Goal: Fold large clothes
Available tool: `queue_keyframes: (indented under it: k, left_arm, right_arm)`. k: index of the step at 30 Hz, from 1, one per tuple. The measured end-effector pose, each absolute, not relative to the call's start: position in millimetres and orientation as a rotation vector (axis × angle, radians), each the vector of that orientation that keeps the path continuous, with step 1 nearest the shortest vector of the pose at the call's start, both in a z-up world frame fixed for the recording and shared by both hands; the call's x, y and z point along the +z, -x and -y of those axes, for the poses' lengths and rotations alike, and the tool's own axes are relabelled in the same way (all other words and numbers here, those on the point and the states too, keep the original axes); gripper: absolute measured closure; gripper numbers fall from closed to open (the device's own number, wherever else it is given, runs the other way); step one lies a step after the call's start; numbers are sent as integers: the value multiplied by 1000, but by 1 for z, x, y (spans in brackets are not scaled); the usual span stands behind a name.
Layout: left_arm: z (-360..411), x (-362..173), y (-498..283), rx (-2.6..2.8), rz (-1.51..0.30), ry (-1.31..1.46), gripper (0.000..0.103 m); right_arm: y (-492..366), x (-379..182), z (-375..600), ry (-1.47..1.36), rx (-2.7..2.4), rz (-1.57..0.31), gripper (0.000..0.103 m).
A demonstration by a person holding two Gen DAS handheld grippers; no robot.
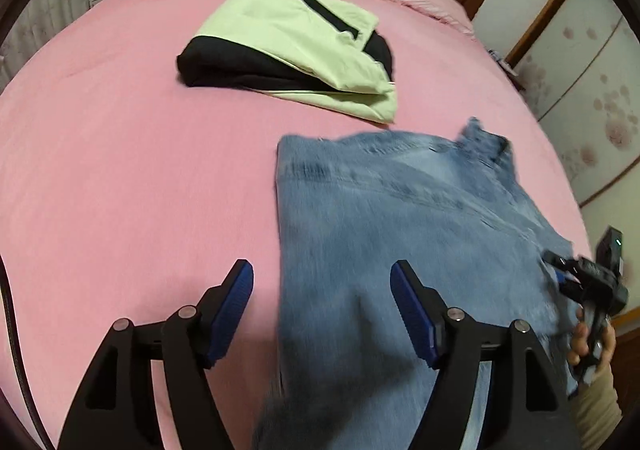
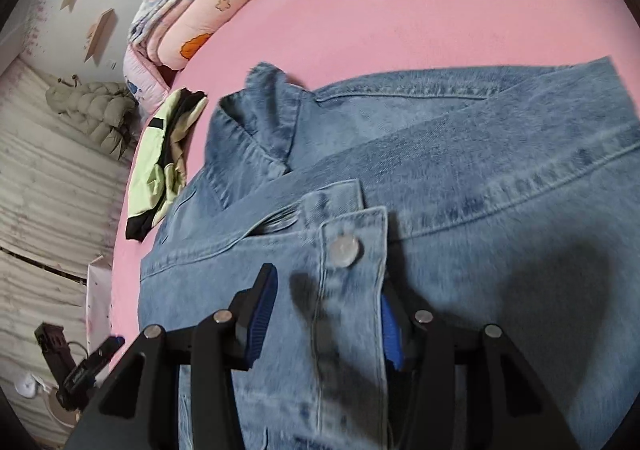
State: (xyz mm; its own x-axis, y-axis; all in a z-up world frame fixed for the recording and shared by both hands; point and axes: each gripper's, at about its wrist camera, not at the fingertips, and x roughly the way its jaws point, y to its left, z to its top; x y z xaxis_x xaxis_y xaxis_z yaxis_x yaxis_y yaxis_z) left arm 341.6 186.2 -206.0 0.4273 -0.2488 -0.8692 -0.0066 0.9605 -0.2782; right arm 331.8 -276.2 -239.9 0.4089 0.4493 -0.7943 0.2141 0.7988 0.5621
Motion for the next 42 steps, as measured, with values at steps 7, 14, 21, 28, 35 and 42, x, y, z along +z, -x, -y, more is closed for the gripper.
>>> queue_keyframes:
  k: [7,14,21,28,35,42]
  left_arm:
    - [-182,-257,-405,-150,-1214,356,37]
    - [-160,-245,-406,-93,-1101,178,94]
    - [-155,-259,-402,-46,-1082,115,92]
    - [-153,-230,-391,-14,-1069,104,59]
    - [-127,-189,-330,-104,-1019,175,53]
    - [-106,-219,-289,-132,-1109,205,64]
  right_arm:
    - [-336,-241,266,-521,198,-1148,60]
    - [-324,-209,246,-269,114,-1008,89]
    - [-341,-237,236,-197,56,-1059,87]
    - [-321,-202,239,-157,-34,-1038,77]
    - [-275,-151,179,-121,120,-921,77]
    - [-262,-175,89,-109,322,-988,77]
